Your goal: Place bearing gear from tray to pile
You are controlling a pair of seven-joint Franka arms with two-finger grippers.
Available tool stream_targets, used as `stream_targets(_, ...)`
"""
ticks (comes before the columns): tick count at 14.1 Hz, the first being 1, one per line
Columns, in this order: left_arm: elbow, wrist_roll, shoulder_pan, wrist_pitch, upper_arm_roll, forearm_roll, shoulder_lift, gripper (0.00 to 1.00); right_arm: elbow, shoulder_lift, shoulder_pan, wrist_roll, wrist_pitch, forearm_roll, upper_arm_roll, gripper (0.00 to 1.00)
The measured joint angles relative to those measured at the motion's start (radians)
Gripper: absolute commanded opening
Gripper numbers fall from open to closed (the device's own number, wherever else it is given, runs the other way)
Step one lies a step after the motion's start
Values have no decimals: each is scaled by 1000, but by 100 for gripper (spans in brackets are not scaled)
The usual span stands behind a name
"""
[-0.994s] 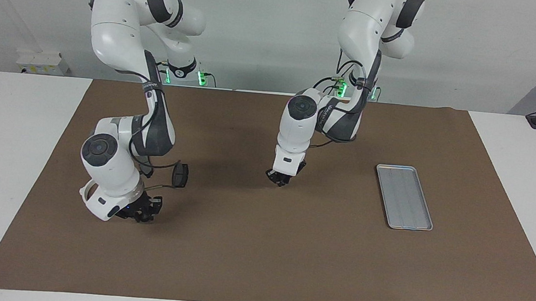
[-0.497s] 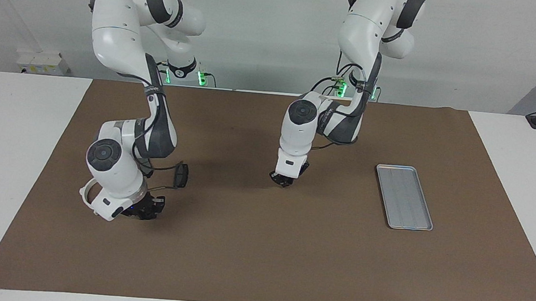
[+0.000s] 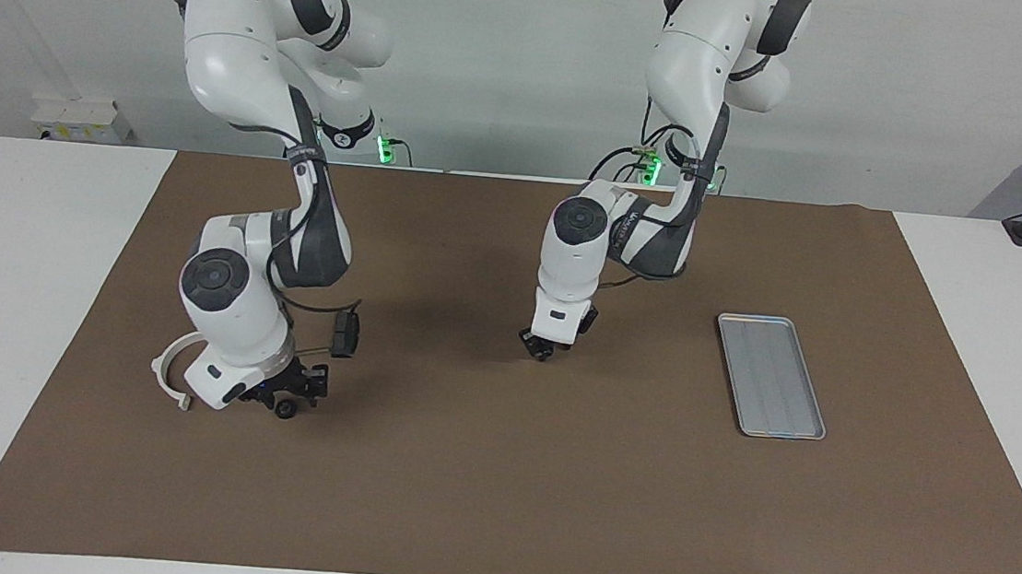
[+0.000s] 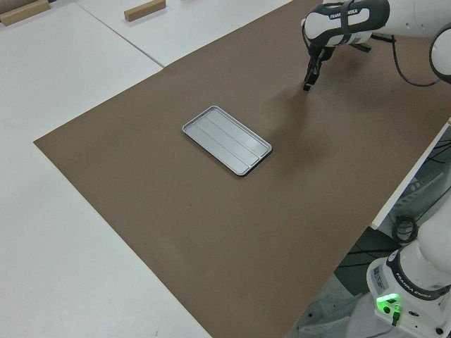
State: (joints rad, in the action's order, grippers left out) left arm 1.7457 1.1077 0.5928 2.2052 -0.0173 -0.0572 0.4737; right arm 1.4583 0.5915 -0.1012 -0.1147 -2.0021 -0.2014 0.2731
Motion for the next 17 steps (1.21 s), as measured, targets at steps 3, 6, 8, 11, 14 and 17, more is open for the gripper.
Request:
stream_targets(3,-33,-36,-43,-89,31,-14,-62,100,-11,-105,84,-225,118,52,19,100)
stream_targets(6,-43,-177,-155,-219,34,-14,-203,100,-10,-141,233,-578,136,85,30,100)
stream_targets(8,-43,-315,-224,-339,36,-14,-305,100,-8,-136,326,-761,135,85,31,100)
stream_targets(11,-39,-500,-325,-452,37,-13,-416,100,-5,-116,420,-941,119,85,31,100)
stream_targets(14,-38,-646,-414,-522,37,17,-475,100,1,-49,512,-1068,35,76,28,100)
stream_targets(17,-34,-754,-493,-546,22,34,-489,100,4,30,553,-1127,-42,18,22,100)
